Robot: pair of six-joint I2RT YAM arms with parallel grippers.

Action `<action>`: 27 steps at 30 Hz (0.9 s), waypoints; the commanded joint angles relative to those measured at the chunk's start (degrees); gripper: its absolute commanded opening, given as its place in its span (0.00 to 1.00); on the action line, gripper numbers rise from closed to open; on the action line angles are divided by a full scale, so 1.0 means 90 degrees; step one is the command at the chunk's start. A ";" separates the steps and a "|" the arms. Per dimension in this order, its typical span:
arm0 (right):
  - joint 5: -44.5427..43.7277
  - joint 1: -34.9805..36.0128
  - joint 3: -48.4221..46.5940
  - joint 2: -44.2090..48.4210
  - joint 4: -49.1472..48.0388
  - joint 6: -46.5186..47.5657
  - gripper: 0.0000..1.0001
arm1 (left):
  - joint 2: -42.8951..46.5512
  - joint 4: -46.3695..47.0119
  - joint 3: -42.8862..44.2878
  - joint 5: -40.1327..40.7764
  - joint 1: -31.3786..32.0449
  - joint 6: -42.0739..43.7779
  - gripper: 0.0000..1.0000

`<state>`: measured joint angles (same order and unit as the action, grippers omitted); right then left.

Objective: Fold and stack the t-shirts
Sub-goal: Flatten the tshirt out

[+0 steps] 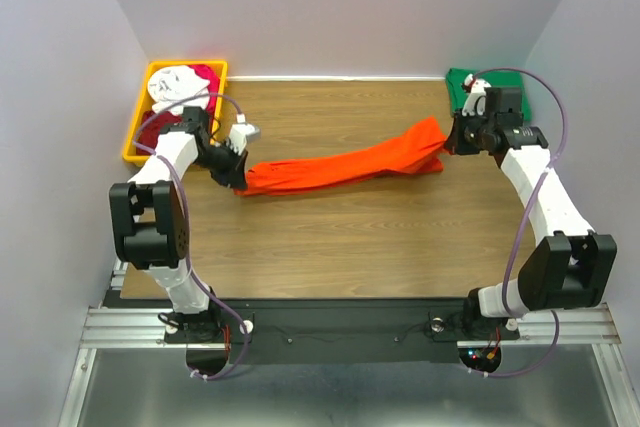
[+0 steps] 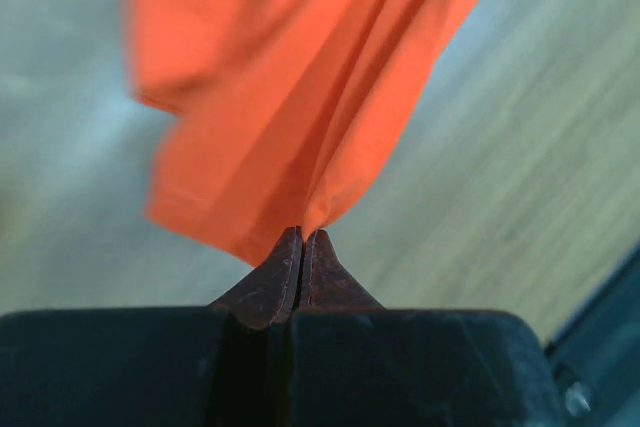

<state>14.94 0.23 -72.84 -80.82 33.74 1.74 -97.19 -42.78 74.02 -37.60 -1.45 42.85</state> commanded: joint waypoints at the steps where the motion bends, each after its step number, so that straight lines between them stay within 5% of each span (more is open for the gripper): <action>1: -0.0195 0.0004 -0.0022 0.0064 -0.0057 0.0119 0.01 | -0.0207 -0.0842 -0.0508 -0.0187 0.0035 0.0776 0.00; 9: 0.0166 0.0004 -0.0071 -0.0366 0.0040 0.0042 0.01 | 0.0270 -0.0148 -0.0919 0.0175 0.0044 0.0804 0.55; 16: 0.0196 0.0004 0.0280 -0.0288 0.0128 0.0061 0.01 | 0.1510 -0.0275 -0.1515 0.0350 0.0132 0.1420 0.57; 27: 0.0176 0.0004 0.0447 -0.0327 0.0138 0.0129 0.00 | 0.2389 0.1197 -0.2442 0.1880 0.1585 0.0991 0.64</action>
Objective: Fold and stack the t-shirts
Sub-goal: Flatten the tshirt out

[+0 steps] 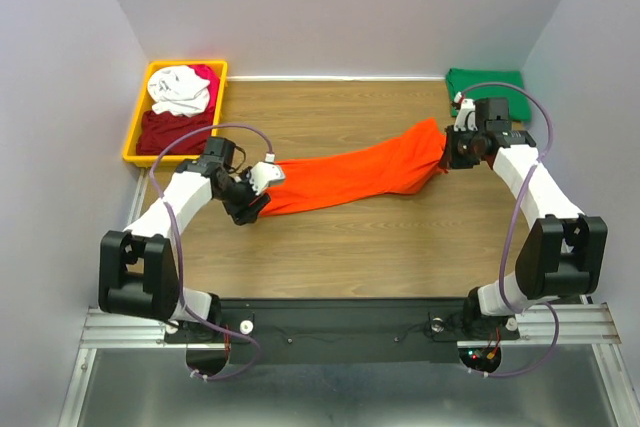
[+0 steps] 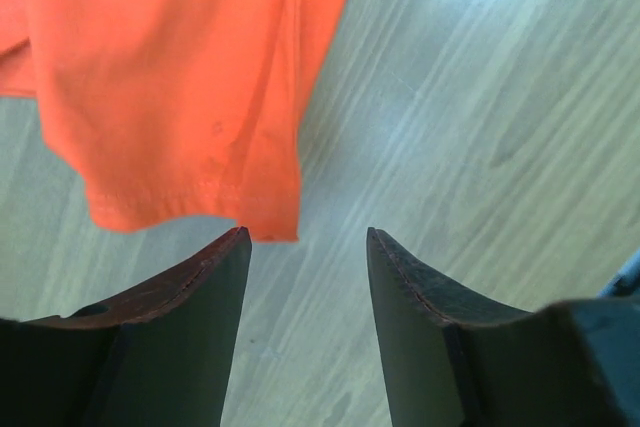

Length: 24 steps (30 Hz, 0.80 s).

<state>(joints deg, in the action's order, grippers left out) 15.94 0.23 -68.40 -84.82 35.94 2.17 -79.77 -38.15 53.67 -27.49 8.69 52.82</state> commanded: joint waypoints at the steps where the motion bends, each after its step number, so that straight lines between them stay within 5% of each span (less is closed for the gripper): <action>1: 0.0074 0.0004 -0.0027 0.0117 -0.0107 0.0090 0.01 | 0.0619 0.0810 -0.0240 0.0923 0.0605 -0.0136 0.67; 13: 0.0064 0.0004 -0.0046 -0.0029 -0.0117 0.0129 0.00 | 0.0416 0.1387 -0.0748 0.2555 0.1768 0.0147 0.72; 24: 0.0015 0.0004 -0.0037 -0.0078 -0.0107 0.0130 0.01 | -0.0092 0.1690 -0.0973 0.3297 0.1896 0.0293 0.65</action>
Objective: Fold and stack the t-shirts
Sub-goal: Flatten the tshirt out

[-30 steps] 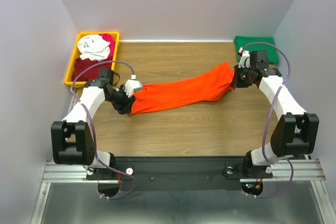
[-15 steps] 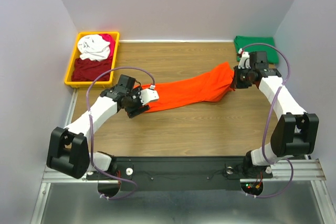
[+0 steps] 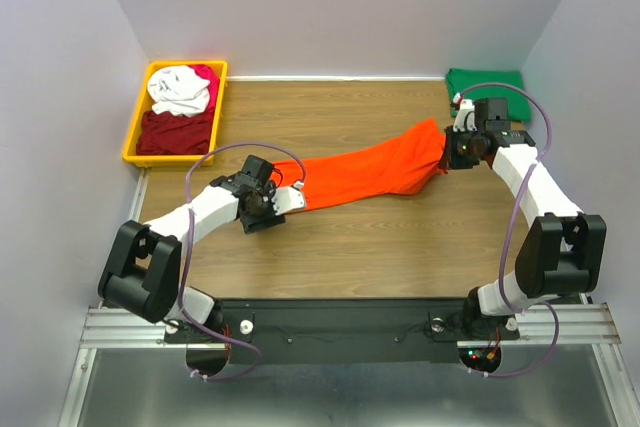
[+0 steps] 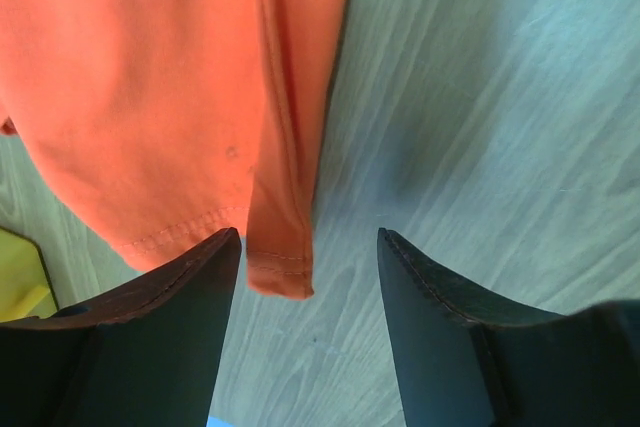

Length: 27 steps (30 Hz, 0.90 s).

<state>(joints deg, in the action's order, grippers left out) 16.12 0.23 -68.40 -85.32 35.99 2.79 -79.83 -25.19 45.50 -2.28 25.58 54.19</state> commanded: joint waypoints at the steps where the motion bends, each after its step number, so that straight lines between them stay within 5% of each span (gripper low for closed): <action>1: -0.0004 0.0004 -0.0037 -0.0022 -0.0112 0.0061 0.01 | -0.0133 0.0279 -0.0065 0.0546 0.0019 0.0160 0.65; 5: -0.0014 0.0004 -0.0037 -0.0022 -0.0112 0.0062 0.00 | -0.0241 0.0455 -0.0055 0.0781 0.0019 0.0228 0.56; 18: -0.0101 0.0004 -0.0036 0.0007 -0.0112 0.0091 0.01 | -0.0417 0.0299 0.0482 0.0616 -0.0186 0.0277 0.04; 27: -0.0111 -0.0289 -0.1228 0.0154 -0.0112 -0.0075 0.01 | -0.0153 -0.0180 0.2560 -0.0419 -0.1064 -0.0649 0.00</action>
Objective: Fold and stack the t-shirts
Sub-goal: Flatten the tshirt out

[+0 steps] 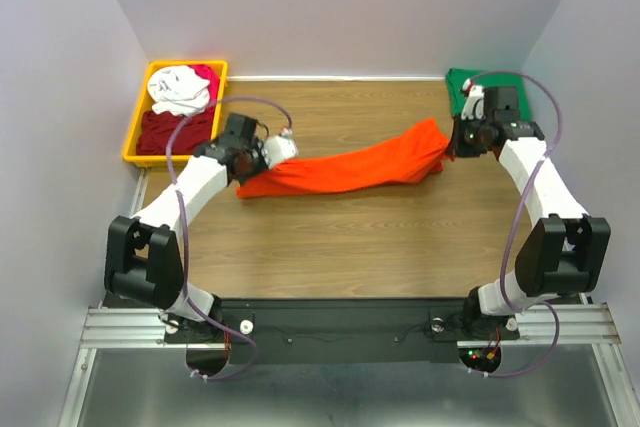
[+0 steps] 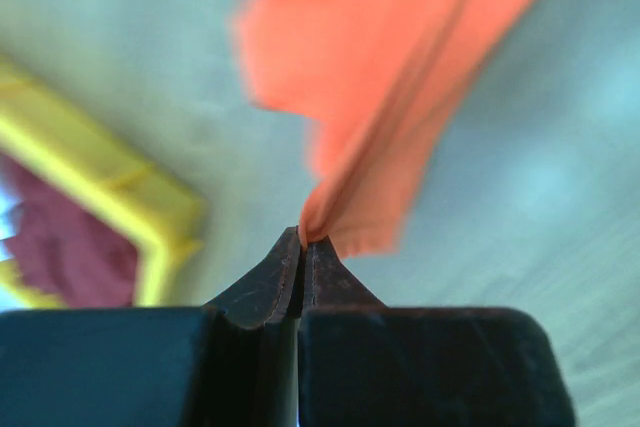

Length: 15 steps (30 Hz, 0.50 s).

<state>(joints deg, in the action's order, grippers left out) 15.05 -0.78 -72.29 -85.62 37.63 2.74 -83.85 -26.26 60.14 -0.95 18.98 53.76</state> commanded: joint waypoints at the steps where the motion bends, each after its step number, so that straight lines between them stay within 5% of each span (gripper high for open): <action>1: -0.0002 -0.0245 -0.1182 0.0197 -0.0304 -0.0099 0.01 | 0.0294 -0.0080 0.1467 -0.0675 -0.0429 -0.0766 0.00; 7: -0.0187 -0.0723 -0.2940 0.0042 -0.0391 -0.0285 0.01 | 0.0362 0.0290 0.3275 -0.0871 -0.1103 -0.2036 0.00; 15: -0.0626 -0.0802 -0.4699 -0.0271 -0.0587 -0.0295 0.01 | 0.0508 0.1295 0.4226 -0.0189 -0.1172 -0.2604 0.00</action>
<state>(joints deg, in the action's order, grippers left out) 13.67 -7.42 -108.40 -86.65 35.53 0.47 -81.91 -20.43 94.85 -6.79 9.02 33.76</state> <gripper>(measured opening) 0.034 0.096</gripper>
